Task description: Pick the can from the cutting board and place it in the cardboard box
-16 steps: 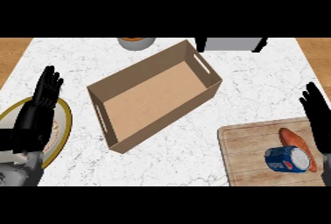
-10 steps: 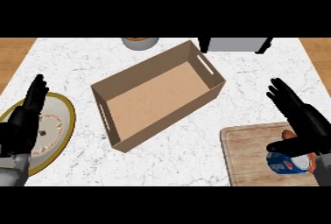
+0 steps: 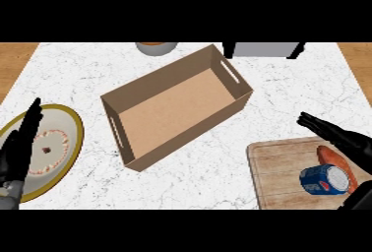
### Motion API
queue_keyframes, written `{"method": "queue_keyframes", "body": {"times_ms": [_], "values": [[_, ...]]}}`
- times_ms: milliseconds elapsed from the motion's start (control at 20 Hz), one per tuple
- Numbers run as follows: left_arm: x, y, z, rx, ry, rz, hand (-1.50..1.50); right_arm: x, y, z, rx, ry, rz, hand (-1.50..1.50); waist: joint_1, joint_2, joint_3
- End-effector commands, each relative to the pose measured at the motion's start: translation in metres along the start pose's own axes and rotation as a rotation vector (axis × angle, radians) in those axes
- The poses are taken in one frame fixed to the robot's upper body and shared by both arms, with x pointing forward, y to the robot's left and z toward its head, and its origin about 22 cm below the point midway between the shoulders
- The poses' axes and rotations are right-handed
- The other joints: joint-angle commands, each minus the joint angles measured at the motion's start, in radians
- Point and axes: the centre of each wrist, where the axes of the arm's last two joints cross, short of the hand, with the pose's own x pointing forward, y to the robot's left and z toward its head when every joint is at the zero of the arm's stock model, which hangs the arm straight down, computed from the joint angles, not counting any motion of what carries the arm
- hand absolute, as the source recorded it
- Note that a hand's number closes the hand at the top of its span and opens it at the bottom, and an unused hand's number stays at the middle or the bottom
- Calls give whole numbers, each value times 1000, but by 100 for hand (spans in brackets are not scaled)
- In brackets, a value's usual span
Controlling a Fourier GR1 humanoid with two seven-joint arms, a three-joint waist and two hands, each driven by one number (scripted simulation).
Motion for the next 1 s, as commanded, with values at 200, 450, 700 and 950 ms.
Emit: {"method": "queue_keyframes", "body": {"times_ms": [200, 450, 700, 950], "values": [[5, -2, -13, 18, 8, -35, 0, 7, -49, 18, 143, -177, 143, -150, 11, 5, 0], [10, -6, -16, -23, 18, -27, 0, 30, -69, 20, 344, -55, 438, -150, 24, 1, -4], [1, -13, -13, -39, 28, -43, 0, 28, -74, 18, 518, 7, 586, -150, 29, -1, -8], [-1, -6, -24, -17, 46, -37, 0, 11, -67, 5, 675, 87, 714, -150, 15, -5, -10]]}}
